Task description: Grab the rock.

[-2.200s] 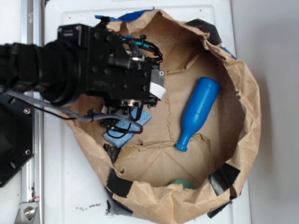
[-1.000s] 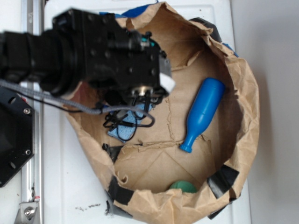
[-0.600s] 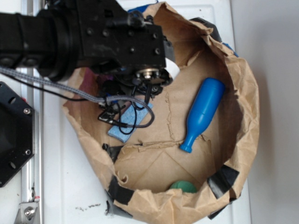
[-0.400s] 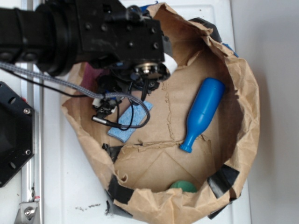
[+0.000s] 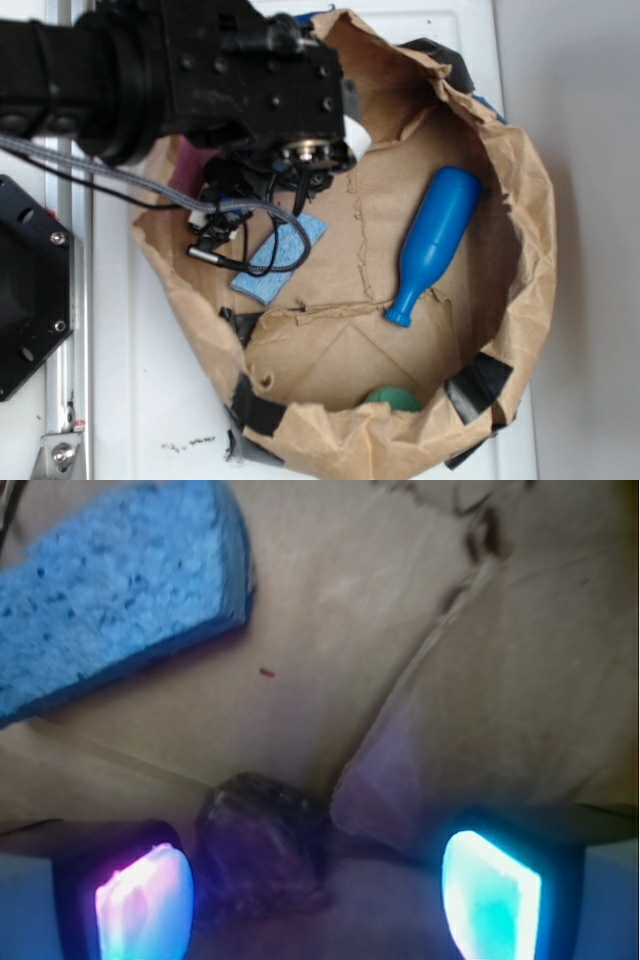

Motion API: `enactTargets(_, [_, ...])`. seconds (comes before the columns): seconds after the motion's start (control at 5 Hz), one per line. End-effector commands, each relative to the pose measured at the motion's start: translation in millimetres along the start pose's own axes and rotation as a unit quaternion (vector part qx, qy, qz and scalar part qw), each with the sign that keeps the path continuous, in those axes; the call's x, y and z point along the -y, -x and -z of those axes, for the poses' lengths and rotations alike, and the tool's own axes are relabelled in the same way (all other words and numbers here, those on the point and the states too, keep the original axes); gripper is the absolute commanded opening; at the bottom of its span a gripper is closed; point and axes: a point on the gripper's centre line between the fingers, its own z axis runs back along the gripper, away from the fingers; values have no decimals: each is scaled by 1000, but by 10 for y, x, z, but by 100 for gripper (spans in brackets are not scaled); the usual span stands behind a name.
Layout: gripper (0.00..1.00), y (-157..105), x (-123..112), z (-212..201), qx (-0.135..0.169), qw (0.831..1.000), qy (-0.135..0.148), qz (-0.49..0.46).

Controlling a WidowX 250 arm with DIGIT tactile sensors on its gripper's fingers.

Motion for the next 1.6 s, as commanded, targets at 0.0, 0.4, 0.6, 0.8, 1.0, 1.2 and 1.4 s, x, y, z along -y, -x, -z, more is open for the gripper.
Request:
enactTargets(0.0, [100, 15, 168, -20, 10, 999, 48, -16])
enactTargets(0.4, [100, -42, 175, -53, 33, 994, 89, -60])
enactTargets(0.6, [100, -98, 107, -56, 31, 993, 92, -63])
enactTargets(0.8, [100, -176, 36, -29, 27, 993, 91, -70])
enactTargets(1.0, [100, -230, -6, 29, 23, 994, 80, -69])
enactTargets(1.2, [100, -302, -1, 207, 14, 997, 45, -65])
enactTargets(1.4, [100, -200, 23, 179, 5, 998, 45, -43])
